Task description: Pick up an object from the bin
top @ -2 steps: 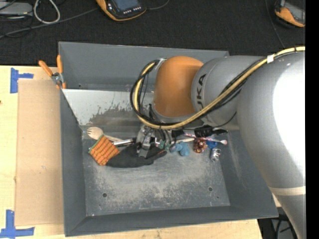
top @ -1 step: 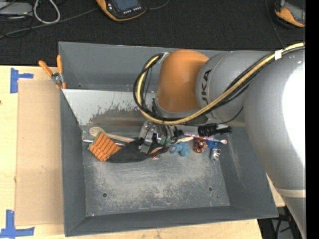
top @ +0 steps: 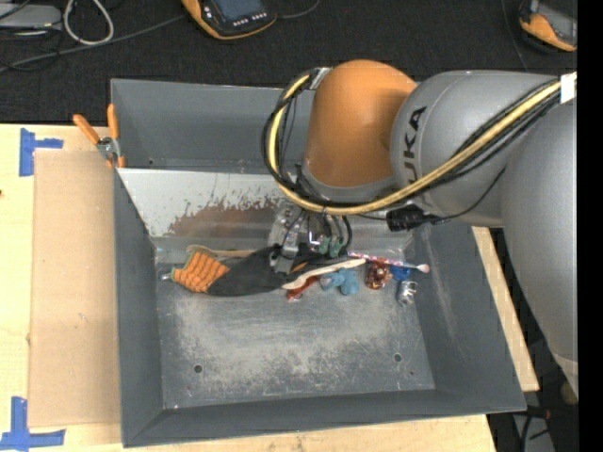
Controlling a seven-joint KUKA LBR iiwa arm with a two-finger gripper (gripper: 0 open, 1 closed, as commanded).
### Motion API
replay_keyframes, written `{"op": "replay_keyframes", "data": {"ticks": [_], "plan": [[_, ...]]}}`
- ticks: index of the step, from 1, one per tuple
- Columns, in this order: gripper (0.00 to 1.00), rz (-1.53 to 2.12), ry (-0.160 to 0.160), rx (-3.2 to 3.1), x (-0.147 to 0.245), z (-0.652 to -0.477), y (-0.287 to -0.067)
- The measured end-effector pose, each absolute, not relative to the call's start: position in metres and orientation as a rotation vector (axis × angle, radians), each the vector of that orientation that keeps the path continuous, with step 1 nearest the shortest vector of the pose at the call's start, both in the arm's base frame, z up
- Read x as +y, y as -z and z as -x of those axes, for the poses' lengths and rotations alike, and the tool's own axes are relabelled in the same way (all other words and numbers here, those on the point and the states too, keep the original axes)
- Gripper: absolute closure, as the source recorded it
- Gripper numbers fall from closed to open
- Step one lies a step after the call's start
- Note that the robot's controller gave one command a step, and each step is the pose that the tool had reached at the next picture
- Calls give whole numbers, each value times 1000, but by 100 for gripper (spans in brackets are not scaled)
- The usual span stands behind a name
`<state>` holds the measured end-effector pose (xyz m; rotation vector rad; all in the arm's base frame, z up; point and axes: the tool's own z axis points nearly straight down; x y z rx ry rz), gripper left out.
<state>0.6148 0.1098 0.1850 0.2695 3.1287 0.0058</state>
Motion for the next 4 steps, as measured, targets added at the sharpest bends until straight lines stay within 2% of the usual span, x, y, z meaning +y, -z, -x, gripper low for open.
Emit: {"op": "replay_keyframes", "data": {"ticks": [1, 2, 3, 4], "plan": [[100, -475, -9, 3102, 109, -612, -138], [100, -446, -4, 3111, 111, -611, -177], [100, -683, -7, 3068, 112, -610, -132], [100, -740, 8, 3075, 113, -602, -119]]}}
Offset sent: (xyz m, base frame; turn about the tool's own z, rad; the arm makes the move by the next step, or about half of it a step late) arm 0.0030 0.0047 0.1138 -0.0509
